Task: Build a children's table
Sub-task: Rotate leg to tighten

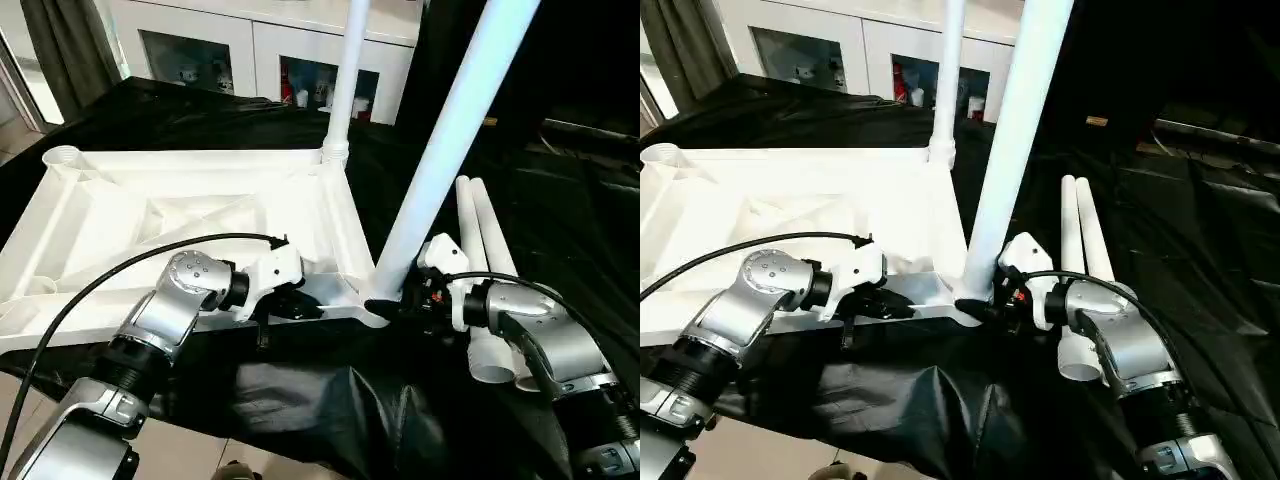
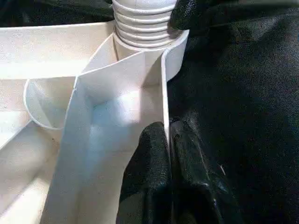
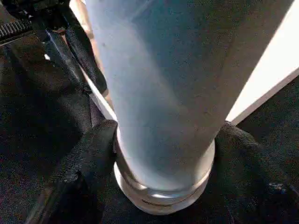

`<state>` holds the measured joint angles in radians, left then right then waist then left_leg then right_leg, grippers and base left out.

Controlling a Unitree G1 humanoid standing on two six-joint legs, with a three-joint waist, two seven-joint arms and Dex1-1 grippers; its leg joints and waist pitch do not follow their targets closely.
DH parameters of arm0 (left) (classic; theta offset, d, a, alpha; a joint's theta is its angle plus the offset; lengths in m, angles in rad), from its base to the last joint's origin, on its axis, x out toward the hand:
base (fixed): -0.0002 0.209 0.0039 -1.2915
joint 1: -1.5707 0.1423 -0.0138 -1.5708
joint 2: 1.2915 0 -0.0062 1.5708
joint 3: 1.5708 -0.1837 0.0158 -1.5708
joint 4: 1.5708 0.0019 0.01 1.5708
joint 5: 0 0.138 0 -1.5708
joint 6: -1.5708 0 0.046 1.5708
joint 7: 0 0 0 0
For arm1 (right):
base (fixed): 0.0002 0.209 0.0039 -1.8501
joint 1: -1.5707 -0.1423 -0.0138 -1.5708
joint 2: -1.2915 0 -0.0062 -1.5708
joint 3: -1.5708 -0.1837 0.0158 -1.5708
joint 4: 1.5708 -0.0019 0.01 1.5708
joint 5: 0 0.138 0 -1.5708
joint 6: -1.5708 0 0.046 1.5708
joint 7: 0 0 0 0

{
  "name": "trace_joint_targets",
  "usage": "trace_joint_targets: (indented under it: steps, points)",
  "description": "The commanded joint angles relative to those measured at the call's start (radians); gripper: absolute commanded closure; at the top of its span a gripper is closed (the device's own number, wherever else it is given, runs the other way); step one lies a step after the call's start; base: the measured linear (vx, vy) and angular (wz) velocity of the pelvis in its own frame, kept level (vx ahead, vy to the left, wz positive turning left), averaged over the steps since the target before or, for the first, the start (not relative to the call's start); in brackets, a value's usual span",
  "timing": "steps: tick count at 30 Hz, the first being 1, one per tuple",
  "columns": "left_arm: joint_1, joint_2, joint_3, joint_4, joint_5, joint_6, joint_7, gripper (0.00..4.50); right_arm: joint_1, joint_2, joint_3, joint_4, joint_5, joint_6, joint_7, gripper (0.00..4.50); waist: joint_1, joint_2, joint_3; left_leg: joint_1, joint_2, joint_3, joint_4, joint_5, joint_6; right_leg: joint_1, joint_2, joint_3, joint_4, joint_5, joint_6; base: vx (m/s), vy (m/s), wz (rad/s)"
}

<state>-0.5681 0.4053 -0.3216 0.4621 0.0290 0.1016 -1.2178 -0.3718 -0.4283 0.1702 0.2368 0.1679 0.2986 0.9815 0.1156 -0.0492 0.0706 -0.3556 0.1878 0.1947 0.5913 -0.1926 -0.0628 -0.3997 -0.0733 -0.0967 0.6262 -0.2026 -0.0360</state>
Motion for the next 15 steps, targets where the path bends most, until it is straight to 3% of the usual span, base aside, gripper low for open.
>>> trace_joint_targets:
  steps: [1,5,9,11,12,15]
  points:
    - [-0.004,-0.009,0.001,-0.024,-0.023,-0.021,-0.004,4.50,0.012,0.004,0.002,-0.008,0.004,0.002,-0.006,1.71,0.000,0.006,-0.067,0.005,0.055,-0.027,-0.066,-0.126,0.044,0.059,-0.093,0.071,-0.078,-0.134,-0.191,0.000,0.000,0.00]
    - [-0.003,-0.011,0.005,-0.023,-0.020,-0.018,0.010,4.50,0.019,0.031,-0.007,0.003,0.006,0.010,-0.044,1.75,-0.001,0.005,-0.067,0.005,0.056,-0.028,-0.068,-0.136,0.038,0.058,-0.094,0.071,-0.080,-0.158,-0.185,0.000,0.000,0.00]
    - [-0.022,-0.046,0.023,0.017,0.013,0.024,0.124,4.50,0.007,0.109,-0.046,0.067,-0.004,0.037,-0.191,1.78,-0.006,0.004,-0.065,0.007,0.055,-0.028,-0.070,-0.157,0.022,0.055,-0.094,0.070,-0.085,-0.202,-0.180,0.000,0.000,0.00]
    - [-0.061,-0.120,0.051,0.089,0.057,0.094,0.323,4.50,-0.033,0.242,-0.116,0.193,-0.027,0.052,-0.462,1.78,-0.013,0.006,-0.063,0.013,0.054,-0.031,-0.073,-0.195,-0.014,0.051,-0.097,0.068,-0.093,-0.304,-0.166,0.000,0.000,0.00]
    - [-0.063,-0.124,0.053,0.094,0.059,0.098,0.335,4.50,-0.036,0.249,-0.120,0.201,-0.028,0.052,-0.477,1.79,-0.015,0.005,-0.064,0.015,0.052,-0.031,-0.073,-0.200,-0.020,0.050,-0.099,0.068,-0.097,-0.330,-0.157,0.000,0.000,0.00]
    - [-0.104,-0.207,0.084,0.165,0.064,0.161,0.494,4.50,-0.085,0.352,-0.161,0.322,-0.034,0.034,-0.668,1.80,-0.017,0.007,-0.065,0.017,0.055,-0.031,-0.074,-0.204,-0.029,0.048,-0.098,0.070,-0.098,-0.315,-0.149,0.000,0.000,0.00]
